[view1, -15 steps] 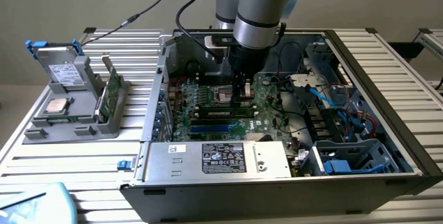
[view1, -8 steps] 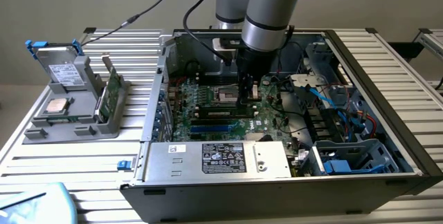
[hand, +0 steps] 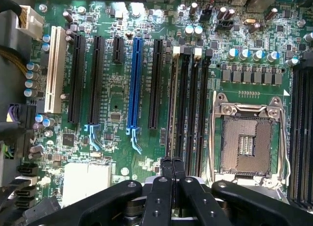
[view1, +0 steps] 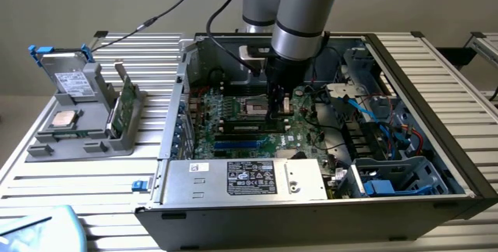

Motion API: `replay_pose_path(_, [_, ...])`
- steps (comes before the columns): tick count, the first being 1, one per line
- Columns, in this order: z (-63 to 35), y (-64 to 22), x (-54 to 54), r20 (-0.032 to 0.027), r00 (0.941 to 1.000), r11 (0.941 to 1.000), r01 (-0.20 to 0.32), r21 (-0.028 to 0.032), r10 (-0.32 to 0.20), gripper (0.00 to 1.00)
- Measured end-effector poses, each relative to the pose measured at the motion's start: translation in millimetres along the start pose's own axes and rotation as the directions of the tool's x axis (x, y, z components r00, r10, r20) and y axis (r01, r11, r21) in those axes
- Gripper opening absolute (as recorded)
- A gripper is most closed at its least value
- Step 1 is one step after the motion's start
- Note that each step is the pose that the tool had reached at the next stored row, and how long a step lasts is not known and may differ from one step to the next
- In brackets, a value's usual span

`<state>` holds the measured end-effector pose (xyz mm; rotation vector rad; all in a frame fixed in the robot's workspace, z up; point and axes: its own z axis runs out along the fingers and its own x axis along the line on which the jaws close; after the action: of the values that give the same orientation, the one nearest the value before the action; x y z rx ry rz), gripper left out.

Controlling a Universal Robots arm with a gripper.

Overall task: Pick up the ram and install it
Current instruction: 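Press down the ram until it locks into place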

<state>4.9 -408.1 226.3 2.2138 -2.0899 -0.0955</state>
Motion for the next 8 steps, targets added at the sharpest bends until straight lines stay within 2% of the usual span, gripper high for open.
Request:
replay_pose_path(5, [0.0, 0.2, -0.1, 0.0007, 1.0, 1.0, 0.0, -0.0001, 0.0, 0.11])
replay_pose_path(6, [-1.3, 0.9, -0.3, 0.002, 1.0, 1.0, 0.0, 0.0002, 0.0, 0.11])
replay_pose_path(8, [-5.8, 3.6, -0.3, 0.0003, 1.0, 1.0, 0.0, -0.0001, 0.0, 0.11])
